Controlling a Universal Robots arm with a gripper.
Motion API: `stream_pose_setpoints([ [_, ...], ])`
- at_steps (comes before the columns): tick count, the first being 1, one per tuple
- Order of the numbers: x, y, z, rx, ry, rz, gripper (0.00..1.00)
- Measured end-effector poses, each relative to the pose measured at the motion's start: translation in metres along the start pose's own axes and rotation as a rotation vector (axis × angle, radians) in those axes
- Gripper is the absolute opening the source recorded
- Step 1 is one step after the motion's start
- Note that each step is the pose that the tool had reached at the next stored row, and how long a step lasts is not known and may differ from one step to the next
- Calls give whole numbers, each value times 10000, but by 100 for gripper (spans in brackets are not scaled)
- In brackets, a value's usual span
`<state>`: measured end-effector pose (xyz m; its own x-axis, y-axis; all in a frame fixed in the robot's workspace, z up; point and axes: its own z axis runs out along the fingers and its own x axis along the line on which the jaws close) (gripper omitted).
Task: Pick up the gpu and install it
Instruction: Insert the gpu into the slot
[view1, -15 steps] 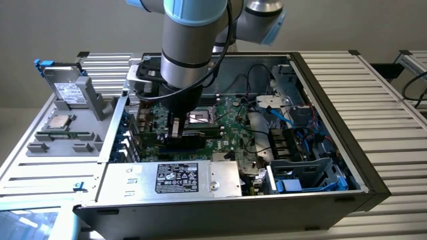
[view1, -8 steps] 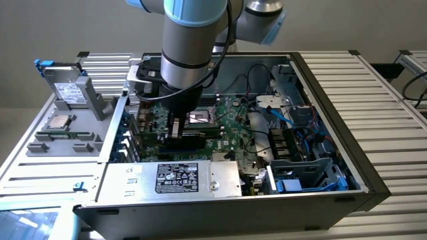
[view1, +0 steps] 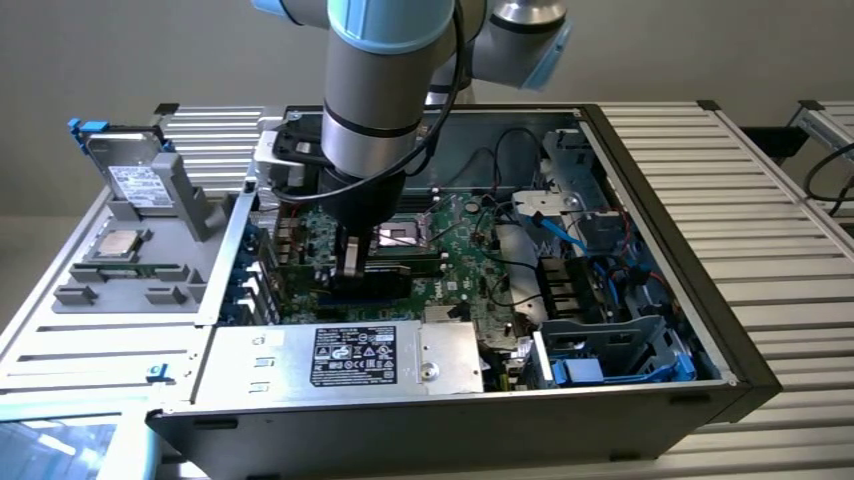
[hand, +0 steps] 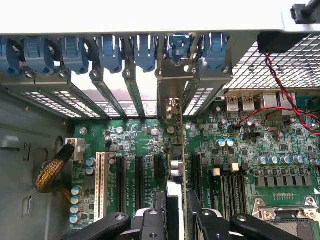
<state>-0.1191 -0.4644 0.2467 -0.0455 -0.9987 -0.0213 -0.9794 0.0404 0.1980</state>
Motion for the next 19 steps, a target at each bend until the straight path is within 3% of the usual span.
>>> stream_pose_setpoints([
  [19, 0, 0, 2, -1, 0, 0, 28],
])
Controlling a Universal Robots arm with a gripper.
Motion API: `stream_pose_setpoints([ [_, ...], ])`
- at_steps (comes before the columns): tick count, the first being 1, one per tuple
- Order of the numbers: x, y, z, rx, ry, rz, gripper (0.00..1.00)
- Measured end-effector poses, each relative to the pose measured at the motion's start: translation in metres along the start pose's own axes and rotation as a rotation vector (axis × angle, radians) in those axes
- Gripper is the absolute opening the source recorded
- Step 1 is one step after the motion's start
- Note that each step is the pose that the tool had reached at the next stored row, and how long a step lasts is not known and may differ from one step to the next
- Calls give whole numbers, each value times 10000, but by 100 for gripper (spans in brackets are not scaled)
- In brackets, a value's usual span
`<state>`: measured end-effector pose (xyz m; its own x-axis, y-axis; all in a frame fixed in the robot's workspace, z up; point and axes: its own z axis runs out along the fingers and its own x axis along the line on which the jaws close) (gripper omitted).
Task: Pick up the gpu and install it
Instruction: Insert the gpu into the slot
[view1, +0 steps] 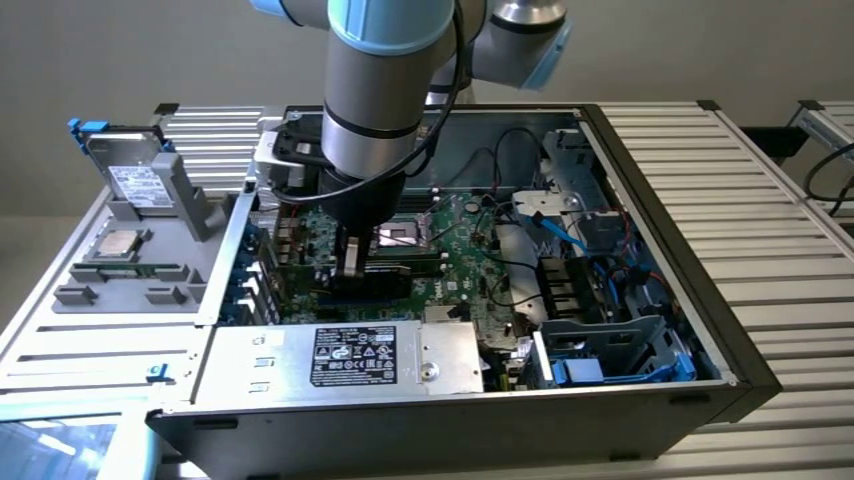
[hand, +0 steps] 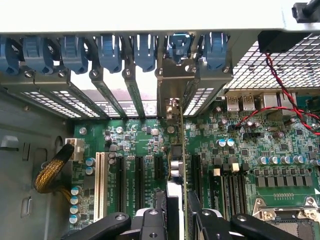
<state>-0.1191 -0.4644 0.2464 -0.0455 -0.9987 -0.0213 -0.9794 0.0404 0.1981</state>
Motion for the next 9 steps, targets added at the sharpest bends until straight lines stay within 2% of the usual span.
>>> stream_pose_setpoints([
  [9, 0, 1, 0, -3, -2, 1, 28],
])
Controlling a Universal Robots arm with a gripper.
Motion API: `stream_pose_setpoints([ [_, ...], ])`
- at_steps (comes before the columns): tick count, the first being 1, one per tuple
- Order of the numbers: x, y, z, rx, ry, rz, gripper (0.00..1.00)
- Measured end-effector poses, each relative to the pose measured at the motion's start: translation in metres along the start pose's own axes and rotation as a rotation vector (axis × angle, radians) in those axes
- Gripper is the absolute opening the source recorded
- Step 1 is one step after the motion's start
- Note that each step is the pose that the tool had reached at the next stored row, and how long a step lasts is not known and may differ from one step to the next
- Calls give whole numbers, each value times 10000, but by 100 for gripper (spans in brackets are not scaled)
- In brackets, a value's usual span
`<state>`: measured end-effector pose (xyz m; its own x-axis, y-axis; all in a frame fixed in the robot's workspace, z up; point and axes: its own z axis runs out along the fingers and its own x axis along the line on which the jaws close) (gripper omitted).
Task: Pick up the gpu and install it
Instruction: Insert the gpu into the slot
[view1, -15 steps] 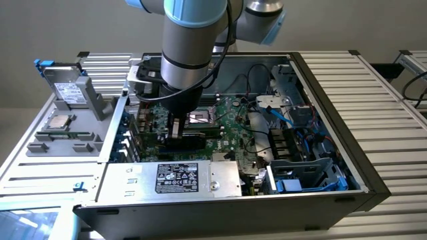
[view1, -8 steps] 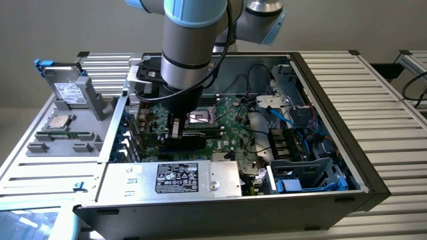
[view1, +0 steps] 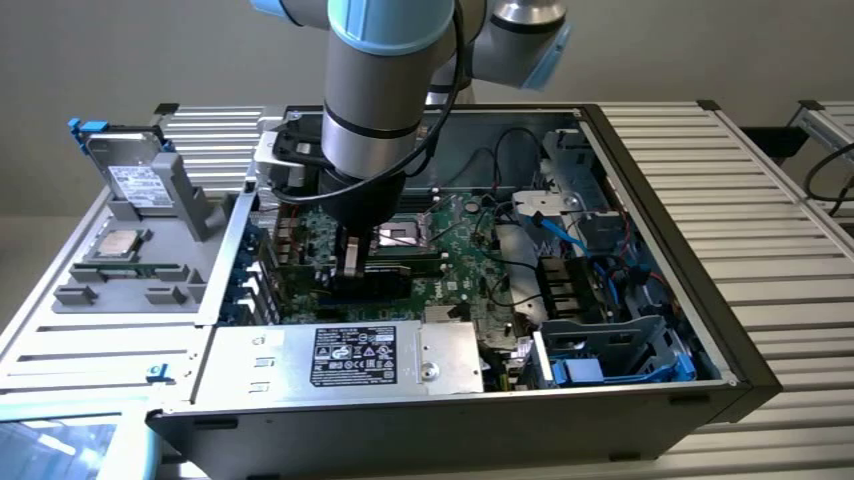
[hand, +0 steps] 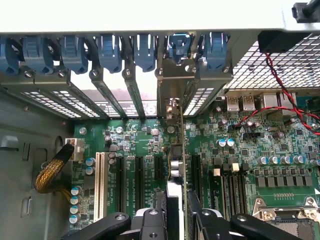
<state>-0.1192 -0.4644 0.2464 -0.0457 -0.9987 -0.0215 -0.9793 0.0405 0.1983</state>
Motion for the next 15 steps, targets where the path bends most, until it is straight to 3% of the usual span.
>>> stream_pose_setpoints([
  [3, 0, 0, 1, 3, 1, 2, 29],
  [4, 0, -1, 0, 3, 2, 0, 36],
  [13, 0, 1, -10, -10, 3, 0, 36],
  [14, 1, 2, -11, -13, 15, 2, 44],
  [15, 1, 1, -11, -13, 20, 3, 44],
])
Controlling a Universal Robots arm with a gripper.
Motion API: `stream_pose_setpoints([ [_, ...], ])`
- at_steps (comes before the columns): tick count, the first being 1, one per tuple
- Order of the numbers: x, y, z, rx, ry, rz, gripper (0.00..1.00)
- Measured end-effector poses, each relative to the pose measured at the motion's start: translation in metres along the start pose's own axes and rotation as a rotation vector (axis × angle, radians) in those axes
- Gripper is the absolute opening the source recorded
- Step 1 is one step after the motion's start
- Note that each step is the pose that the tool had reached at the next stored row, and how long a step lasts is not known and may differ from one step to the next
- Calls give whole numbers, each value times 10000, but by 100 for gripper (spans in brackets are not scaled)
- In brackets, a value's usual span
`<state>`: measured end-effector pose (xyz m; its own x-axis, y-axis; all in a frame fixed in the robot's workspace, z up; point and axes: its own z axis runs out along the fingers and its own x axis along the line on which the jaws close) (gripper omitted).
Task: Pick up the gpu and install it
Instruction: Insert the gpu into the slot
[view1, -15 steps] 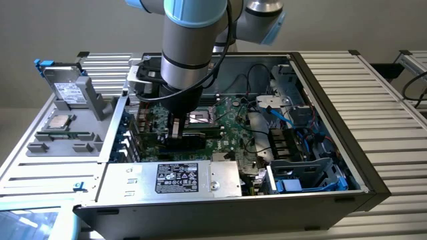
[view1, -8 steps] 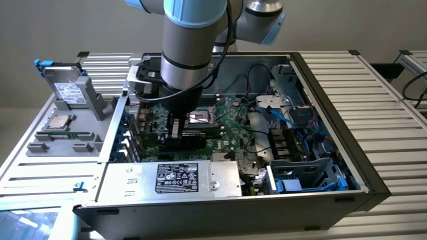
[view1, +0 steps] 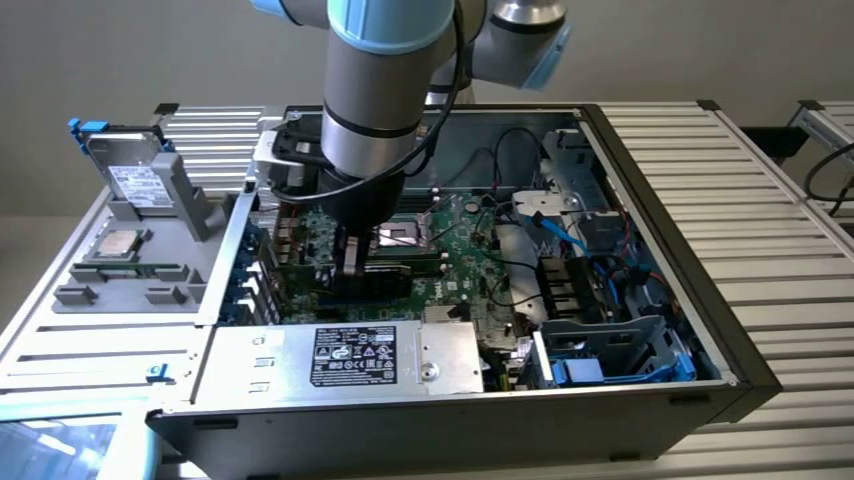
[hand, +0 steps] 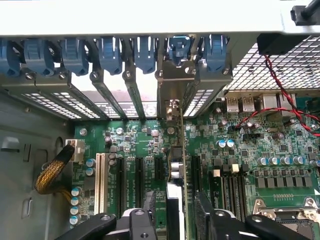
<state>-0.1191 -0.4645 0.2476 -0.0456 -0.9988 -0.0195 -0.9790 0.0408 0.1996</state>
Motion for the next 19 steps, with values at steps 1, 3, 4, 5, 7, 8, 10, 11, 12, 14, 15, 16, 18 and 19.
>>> stream_pose_setpoints([
  [1, 0, 0, 0, 0, 6, 0, 49],
  [3, -1, 0, 0, 1, 18, 4, 55],
  [4, -2, 0, 0, 1, 21, 5, 62],
  [5, -2, 2, -8, 0, 25, 5, 62],
  [7, -4, 15, -74, 2, 21, 5, 62],
  [8, -5, 24, -117, 2, 21, 5, 62],
  [10, -8, 42, -207, 2, 22, 5, 62],
  [11, -11, 51, -247, 2, 23, 6, 62],
  [12, -18, 60, -285, 5, 23, 7, 62],
  [14, -32, 75, -368, 21, 25, 6, 62],
  [15, -37, 81, -393, 48, 22, 5, 62],
  [16, -42, 85, -413, 90, 23, 4, 62],
  [18, -45, 88, -431, 217, 18, 0, 62],
  [19, -47, 88, -432, 341, 12, -4, 62],
])
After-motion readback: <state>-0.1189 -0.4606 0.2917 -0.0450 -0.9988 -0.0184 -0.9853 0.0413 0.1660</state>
